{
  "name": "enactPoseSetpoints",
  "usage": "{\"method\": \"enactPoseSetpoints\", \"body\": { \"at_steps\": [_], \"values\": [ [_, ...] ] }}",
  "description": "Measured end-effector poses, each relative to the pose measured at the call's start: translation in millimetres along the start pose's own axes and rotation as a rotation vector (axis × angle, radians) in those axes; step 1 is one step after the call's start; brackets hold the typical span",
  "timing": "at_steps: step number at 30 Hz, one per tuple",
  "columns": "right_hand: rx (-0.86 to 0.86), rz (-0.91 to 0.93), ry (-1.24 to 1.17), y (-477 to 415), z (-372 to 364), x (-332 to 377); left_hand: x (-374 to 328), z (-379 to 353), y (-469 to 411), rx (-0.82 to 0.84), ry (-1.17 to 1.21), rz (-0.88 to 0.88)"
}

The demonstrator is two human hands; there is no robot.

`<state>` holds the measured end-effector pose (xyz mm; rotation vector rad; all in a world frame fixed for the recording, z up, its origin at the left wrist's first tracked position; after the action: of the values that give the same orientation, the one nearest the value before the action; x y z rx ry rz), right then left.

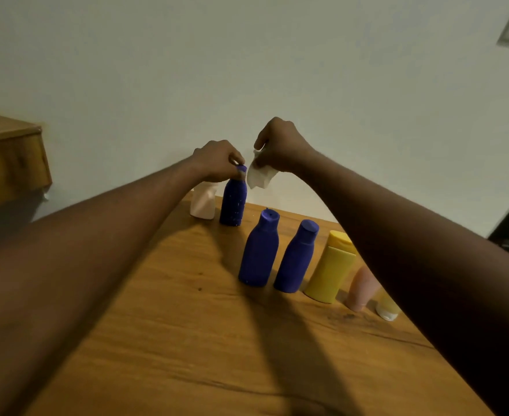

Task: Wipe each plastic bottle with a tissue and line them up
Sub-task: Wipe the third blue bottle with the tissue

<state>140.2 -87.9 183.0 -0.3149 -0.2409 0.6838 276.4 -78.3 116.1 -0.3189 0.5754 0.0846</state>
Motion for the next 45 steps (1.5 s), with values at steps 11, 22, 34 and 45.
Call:
{"method": "enactPoseSetpoints", "body": {
  "at_steps": [11,22,34,45],
  "values": [
    [-0.199,0.062,-0.127,33.9,46.8,6.4,-18.5,32.0,38.4,-0.176,0.126,-0.047],
    [-0.338,0.068,-0.320,113.1,94.5,36.7,-85.5,110.7,130.0,-0.288,0.217,-0.129],
    [-0.499,-0.069,-0.510,267.0,118.6,41.6,-134.1,81.0,255.3,-0.097,0.506,-0.125],
    [-0.691,-0.172,-0.570,354.3,102.3,2.7,-177.3,17.1,301.6,-0.016,0.480,-0.126]
  ]
}}
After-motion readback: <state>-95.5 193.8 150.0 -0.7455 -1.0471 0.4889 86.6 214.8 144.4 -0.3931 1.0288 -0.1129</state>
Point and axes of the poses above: each hand's wrist, its own y-axis away from the middle knuckle, its own z-axis out of the back of the hand, x = y × z, the point moved 7 cm from there along -y, towards the middle knuckle, and after that the axes turned 8 degrees about y, right-handed, at the moved point
